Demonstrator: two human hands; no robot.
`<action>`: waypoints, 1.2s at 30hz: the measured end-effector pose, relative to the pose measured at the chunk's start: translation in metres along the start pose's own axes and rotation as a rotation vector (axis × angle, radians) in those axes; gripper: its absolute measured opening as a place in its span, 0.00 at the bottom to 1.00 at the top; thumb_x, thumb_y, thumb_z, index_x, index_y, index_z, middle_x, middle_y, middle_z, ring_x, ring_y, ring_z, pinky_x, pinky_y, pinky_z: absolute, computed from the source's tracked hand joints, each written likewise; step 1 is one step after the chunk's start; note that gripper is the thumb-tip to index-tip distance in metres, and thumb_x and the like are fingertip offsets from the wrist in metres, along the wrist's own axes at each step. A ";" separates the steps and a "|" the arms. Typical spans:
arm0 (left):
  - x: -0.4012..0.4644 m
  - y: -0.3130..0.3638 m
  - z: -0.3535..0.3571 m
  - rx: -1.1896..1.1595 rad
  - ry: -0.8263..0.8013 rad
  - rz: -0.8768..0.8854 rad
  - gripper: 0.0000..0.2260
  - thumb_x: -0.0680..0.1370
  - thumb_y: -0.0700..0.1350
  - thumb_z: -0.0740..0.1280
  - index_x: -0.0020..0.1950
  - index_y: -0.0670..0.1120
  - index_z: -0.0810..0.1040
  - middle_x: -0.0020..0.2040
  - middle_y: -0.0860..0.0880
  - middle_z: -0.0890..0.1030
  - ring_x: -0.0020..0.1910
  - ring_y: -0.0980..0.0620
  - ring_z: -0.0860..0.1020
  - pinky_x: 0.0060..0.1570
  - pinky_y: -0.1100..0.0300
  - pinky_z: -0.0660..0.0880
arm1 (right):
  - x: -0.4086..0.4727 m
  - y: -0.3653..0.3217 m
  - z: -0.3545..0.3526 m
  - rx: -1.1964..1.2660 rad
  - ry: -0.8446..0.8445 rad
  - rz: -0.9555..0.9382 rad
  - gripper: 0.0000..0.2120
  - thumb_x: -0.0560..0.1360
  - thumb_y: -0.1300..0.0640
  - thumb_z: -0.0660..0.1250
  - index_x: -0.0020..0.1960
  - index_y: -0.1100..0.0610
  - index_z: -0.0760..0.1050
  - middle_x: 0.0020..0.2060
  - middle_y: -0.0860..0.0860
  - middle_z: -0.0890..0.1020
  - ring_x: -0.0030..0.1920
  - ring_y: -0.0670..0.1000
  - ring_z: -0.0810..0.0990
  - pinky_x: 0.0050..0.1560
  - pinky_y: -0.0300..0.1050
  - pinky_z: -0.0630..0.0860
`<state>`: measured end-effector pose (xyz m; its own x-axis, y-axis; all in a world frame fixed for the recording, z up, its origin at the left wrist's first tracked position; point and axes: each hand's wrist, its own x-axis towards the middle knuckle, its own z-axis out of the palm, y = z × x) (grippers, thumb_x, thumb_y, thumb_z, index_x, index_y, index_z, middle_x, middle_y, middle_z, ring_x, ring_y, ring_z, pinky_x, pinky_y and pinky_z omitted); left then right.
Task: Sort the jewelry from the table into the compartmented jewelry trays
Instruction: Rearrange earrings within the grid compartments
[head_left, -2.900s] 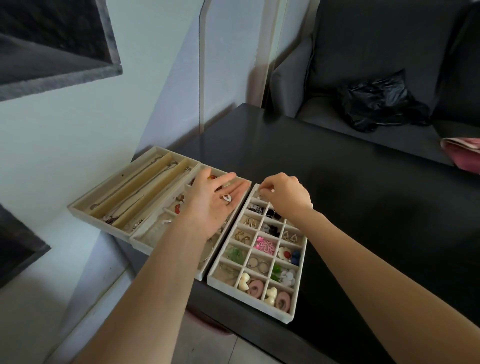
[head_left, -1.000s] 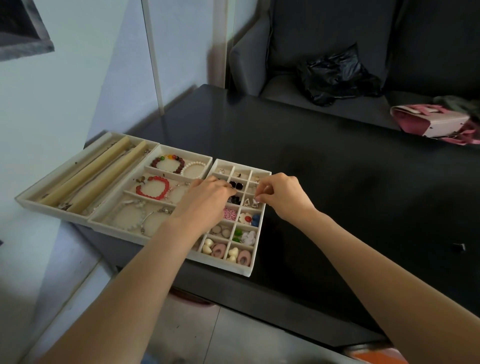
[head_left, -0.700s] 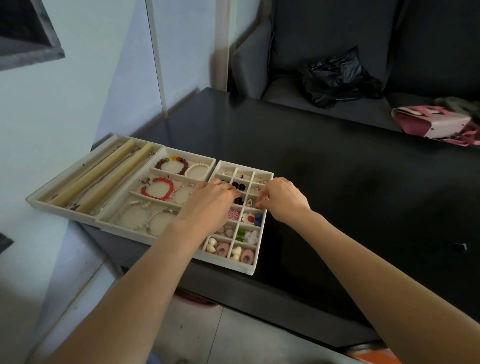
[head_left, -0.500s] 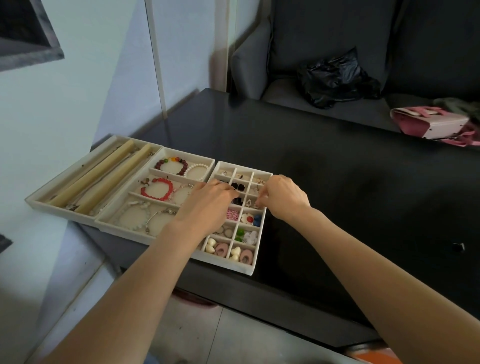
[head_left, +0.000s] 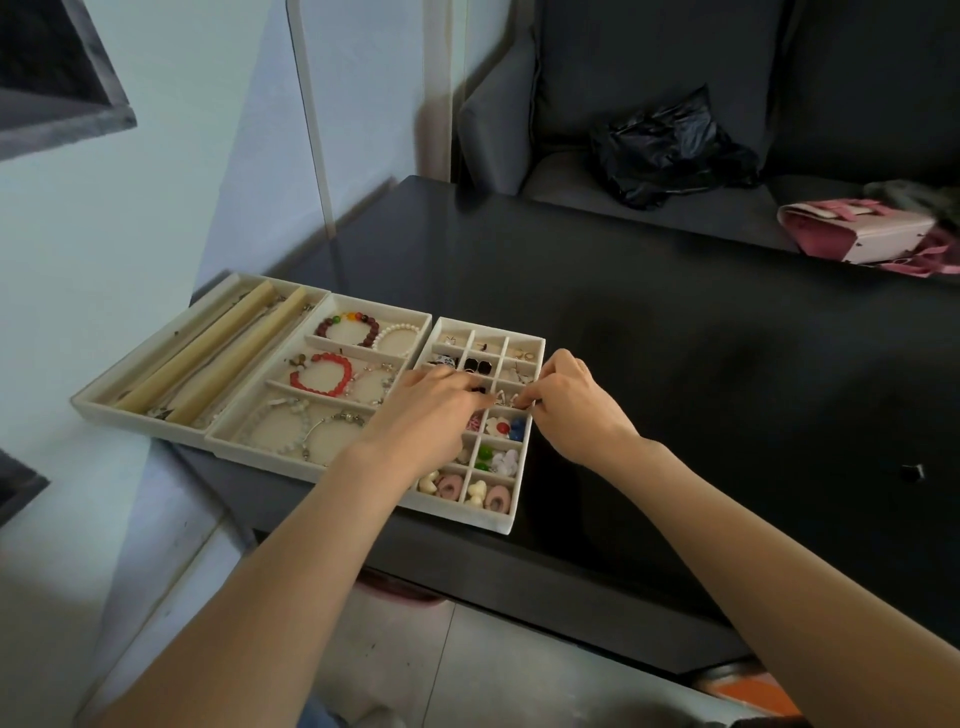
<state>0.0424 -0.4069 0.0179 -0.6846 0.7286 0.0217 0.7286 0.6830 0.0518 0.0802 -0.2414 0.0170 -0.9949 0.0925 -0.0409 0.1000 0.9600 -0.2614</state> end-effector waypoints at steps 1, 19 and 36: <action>-0.001 0.001 0.001 0.003 -0.003 0.000 0.31 0.75 0.32 0.60 0.75 0.55 0.61 0.74 0.51 0.62 0.74 0.52 0.58 0.72 0.52 0.54 | 0.000 0.000 0.000 -0.013 -0.006 0.002 0.14 0.78 0.58 0.63 0.62 0.53 0.76 0.61 0.52 0.67 0.60 0.48 0.68 0.56 0.44 0.76; 0.058 0.151 -0.024 -0.268 0.178 -0.010 0.19 0.79 0.39 0.61 0.70 0.47 0.70 0.66 0.47 0.74 0.62 0.49 0.74 0.57 0.54 0.73 | -0.101 0.117 -0.069 0.204 0.285 0.368 0.18 0.79 0.61 0.61 0.68 0.56 0.70 0.65 0.53 0.70 0.62 0.52 0.73 0.53 0.38 0.71; 0.170 0.357 0.053 -0.165 -0.269 0.392 0.27 0.82 0.53 0.52 0.78 0.52 0.43 0.78 0.51 0.44 0.77 0.50 0.42 0.74 0.48 0.47 | -0.185 0.324 -0.061 0.161 -0.006 0.726 0.29 0.82 0.48 0.52 0.78 0.50 0.44 0.76 0.58 0.39 0.76 0.58 0.39 0.74 0.52 0.46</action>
<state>0.1869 -0.0367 -0.0131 -0.3138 0.9311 -0.1860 0.9016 0.3537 0.2490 0.2957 0.0692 -0.0009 -0.6774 0.6872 -0.2626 0.7339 0.6072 -0.3043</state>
